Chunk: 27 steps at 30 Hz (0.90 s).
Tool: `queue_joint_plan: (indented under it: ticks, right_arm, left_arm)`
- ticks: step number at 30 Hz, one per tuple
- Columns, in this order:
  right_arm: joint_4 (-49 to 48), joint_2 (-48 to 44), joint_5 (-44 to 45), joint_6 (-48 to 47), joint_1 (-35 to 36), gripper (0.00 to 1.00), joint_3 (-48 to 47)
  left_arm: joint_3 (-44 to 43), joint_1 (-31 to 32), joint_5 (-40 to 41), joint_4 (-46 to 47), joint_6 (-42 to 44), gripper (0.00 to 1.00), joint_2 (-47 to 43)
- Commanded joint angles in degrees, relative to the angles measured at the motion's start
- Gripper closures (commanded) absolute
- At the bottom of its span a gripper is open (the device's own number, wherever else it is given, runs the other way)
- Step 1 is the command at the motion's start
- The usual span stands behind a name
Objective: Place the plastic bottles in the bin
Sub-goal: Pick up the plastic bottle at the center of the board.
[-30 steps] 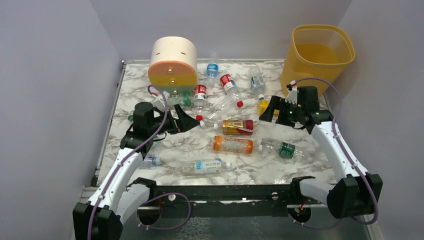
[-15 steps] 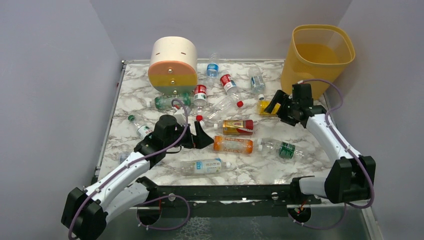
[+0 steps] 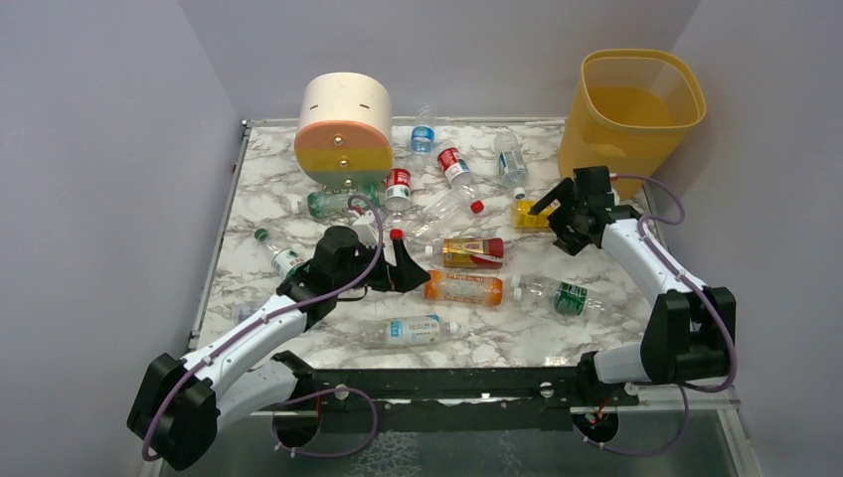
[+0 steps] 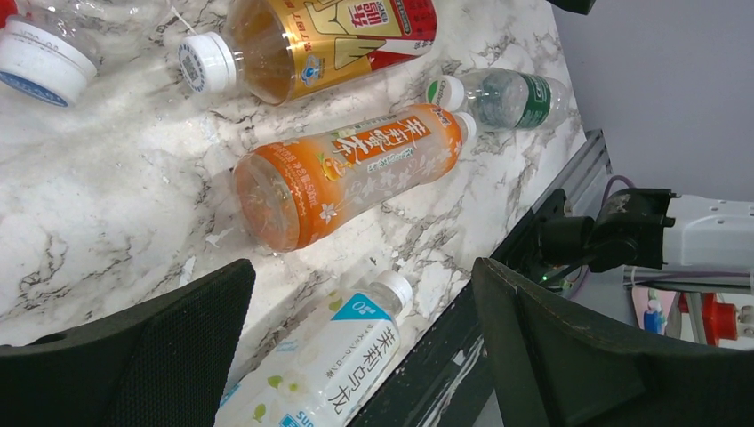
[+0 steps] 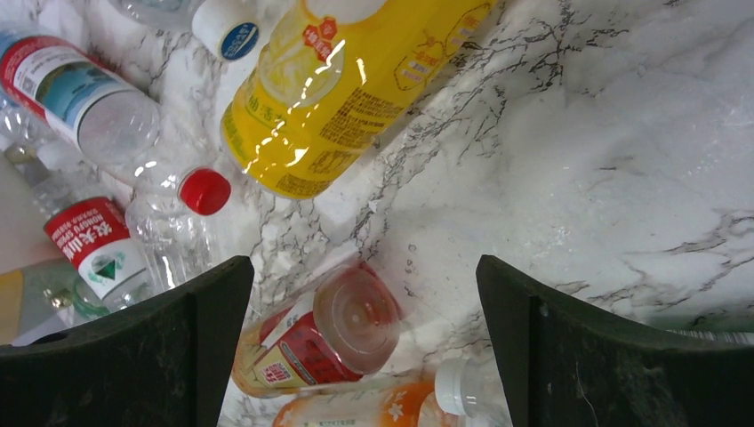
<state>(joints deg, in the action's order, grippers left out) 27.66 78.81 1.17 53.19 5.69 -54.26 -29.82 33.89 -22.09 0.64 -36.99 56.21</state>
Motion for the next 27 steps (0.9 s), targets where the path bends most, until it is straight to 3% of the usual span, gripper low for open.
queue_joint_plan:
  ticks: [1,7,16,22,27]
  right_arm:
    - [-2.9,3.3,4.0,8.3,0.4,0.01,-0.2]
    - [-5.0,8.3,5.0,15.4,0.4,0.01,0.1]
    - [-11.6,8.7,5.7,23.3,0.4,0.01,2.8]
    - [-3.5,14.0,7.4,25.6,0.6,0.01,-4.8]
    - [-3.2,17.0,7.6,27.1,0.7,0.01,-6.8]
  left_arm:
    - [1.1,0.4,-2.3,2.5,0.9,0.01,0.1]
    - [0.4,0.7,-3.3,2.7,0.2,0.01,-1.3]
    - [2.1,0.8,-2.5,0.5,-1.4,0.01,-6.1]
    - [3.7,0.7,-1.8,0.3,-2.1,0.01,-8.6]
    - [3.5,0.7,-1.8,-0.2,-2.0,0.01,-8.9]
